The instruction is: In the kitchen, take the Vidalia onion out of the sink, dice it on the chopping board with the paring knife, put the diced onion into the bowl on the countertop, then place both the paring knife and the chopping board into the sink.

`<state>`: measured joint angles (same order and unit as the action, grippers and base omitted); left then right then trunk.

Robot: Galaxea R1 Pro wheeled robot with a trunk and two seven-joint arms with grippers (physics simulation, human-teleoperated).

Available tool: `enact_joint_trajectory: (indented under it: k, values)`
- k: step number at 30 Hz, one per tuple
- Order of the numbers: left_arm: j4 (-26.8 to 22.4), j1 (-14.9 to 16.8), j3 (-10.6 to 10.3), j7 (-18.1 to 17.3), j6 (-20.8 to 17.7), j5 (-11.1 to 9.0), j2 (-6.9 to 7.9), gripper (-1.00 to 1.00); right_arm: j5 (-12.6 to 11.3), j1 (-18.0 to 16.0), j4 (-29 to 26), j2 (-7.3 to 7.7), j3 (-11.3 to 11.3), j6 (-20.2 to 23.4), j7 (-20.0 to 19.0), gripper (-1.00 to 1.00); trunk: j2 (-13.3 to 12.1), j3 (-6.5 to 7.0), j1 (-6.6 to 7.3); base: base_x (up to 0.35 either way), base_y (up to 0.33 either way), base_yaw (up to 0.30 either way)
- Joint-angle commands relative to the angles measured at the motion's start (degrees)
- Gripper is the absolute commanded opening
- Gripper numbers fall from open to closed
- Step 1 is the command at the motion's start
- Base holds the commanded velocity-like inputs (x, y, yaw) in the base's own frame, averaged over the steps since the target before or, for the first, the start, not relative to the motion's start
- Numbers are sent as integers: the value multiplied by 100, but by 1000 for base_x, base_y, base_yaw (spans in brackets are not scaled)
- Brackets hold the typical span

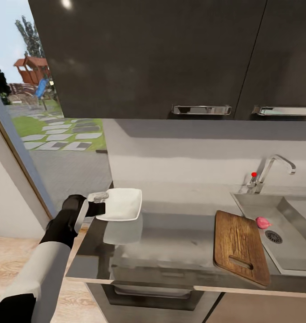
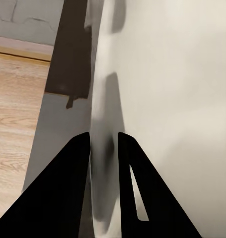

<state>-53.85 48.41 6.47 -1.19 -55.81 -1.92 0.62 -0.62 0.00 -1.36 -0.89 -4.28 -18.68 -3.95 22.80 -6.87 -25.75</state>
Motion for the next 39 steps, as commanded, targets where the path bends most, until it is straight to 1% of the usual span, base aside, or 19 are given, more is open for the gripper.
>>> enact_joint_trajectory:
  k: [1, 4, 13, 28, 39]
  values:
    - [-7, 4, -35, -4, -26, -19, 0, -100, -8, 0, -4, -1, -44, -15, -36, 100, 12, -11, -3, 0, 0, 0]
    - [-9, 2, -98, -4, -27, -19, 0, -100, -8, 0, -4, -3, -43, -13, -36, 100, 12, -11, -3, 0, 0, 0]
    - [10, 2, -136, -4, -27, -19, 0, -100, -8, 0, -4, -5, -41, -13, -37, 100, 12, -11, -3, 0, 0, 0]
    - [159, 2, -138, -4, -18, -19, 0, -100, 0, 0, -4, 20, -37, -46, -63, 100, 12, -11, -3, 0, 0, 0]
    - [164, 2, -138, -4, -18, -19, 0, -100, 1, 0, -4, -1, -32, -24, -45, 100, 12, -11, -3, 0, 0, 0]
